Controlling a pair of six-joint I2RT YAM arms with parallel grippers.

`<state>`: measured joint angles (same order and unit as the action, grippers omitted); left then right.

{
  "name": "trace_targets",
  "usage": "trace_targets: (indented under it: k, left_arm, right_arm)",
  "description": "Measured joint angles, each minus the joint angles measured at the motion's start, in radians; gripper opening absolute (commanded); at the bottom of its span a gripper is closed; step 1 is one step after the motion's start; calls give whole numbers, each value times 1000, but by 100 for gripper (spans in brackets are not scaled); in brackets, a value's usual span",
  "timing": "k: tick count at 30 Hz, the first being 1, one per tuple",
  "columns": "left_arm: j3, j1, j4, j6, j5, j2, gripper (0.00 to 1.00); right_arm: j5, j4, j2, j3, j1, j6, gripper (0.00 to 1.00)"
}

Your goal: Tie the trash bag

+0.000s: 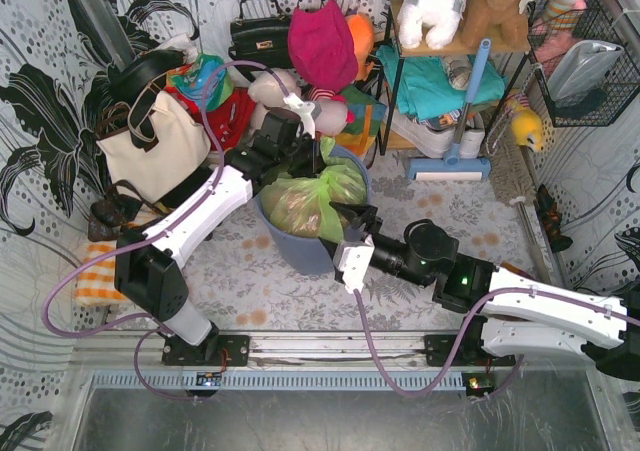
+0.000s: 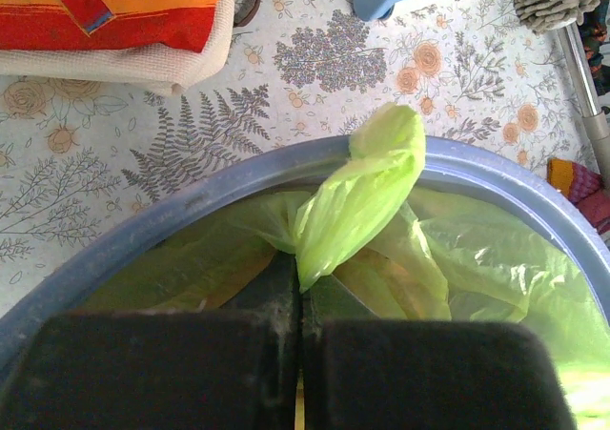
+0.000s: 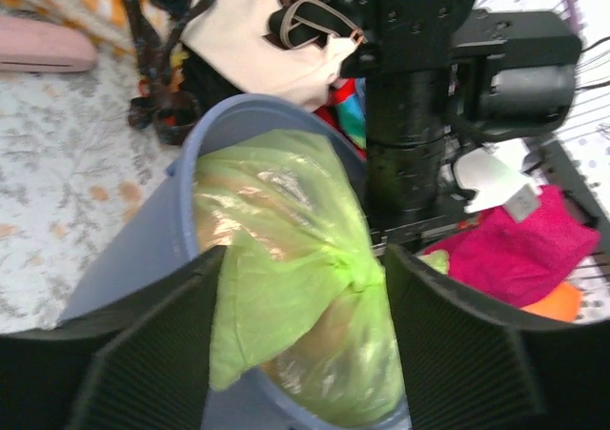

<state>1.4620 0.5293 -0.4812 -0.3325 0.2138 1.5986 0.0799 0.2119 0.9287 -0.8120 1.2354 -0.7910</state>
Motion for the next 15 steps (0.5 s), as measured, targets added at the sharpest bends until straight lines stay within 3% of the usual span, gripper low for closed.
trace_targets:
  k: [3,11,13,15]
  left_arm:
    - [0,0,-1,2,3,-3,0]
    - [0,0,-4,2,5,-20,0]
    - [0,0,-6,2,5,-24,0]
    - [0,0,-6,2,5,-27,0]
  right_arm:
    - [22,45,2,0,0,-21,49]
    - [49,61,55,0,0,-45,39]
    - [54,54,64,0,-1,-44,26]
    - [60,44,68,0,-3,-44,6]
